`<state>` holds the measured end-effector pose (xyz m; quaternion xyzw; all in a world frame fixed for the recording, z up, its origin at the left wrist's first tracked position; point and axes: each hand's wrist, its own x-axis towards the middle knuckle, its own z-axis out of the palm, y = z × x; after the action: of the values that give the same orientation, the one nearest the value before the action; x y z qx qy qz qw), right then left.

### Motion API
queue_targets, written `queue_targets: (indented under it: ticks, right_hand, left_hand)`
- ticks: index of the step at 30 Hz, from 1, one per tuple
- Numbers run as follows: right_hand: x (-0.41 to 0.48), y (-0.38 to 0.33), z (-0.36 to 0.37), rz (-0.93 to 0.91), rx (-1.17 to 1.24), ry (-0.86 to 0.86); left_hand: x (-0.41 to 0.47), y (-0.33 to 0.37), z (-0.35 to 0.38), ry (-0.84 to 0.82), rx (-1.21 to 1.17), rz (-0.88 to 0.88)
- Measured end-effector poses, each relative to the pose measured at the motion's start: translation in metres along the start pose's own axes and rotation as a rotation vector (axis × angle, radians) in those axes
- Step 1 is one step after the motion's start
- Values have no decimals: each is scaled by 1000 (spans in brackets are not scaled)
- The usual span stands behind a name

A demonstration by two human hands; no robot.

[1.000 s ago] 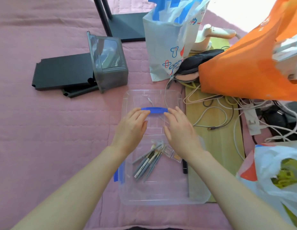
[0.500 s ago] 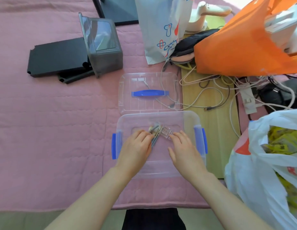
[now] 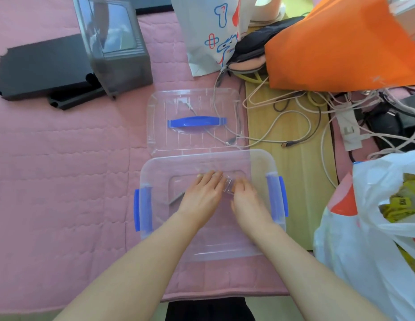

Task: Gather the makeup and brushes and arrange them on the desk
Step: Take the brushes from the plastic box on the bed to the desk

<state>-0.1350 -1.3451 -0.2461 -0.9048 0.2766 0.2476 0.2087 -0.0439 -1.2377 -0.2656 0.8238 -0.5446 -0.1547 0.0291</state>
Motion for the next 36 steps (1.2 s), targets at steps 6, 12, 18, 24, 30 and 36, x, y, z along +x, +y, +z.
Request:
queue_targets:
  ticks: [6, 12, 18, 24, 30, 36]
  right_hand:
    - [14, -3, 4, -36, -84, -11]
    - [26, -1, 13, 63, -51, 50]
    - [25, -2, 9, 73, -45, 34]
    - [8, -7, 2, 54, 71, -30]
    - [-17, -15, 1, 142, 206, -54]
    - [-24, -19, -3, 206, 169, -180]
  left_hand:
    - [16, 3, 17, 64, 81, 97]
    - [20, 2, 29, 159, 175, 125]
    - [14, -2, 28, 221, 40, 79]
    - [-13, -5, -1, 113, -393, -191]
    - [-38, -13, -10, 13, -607, -572]
    - [-47, -19, -4, -226, -592, -651]
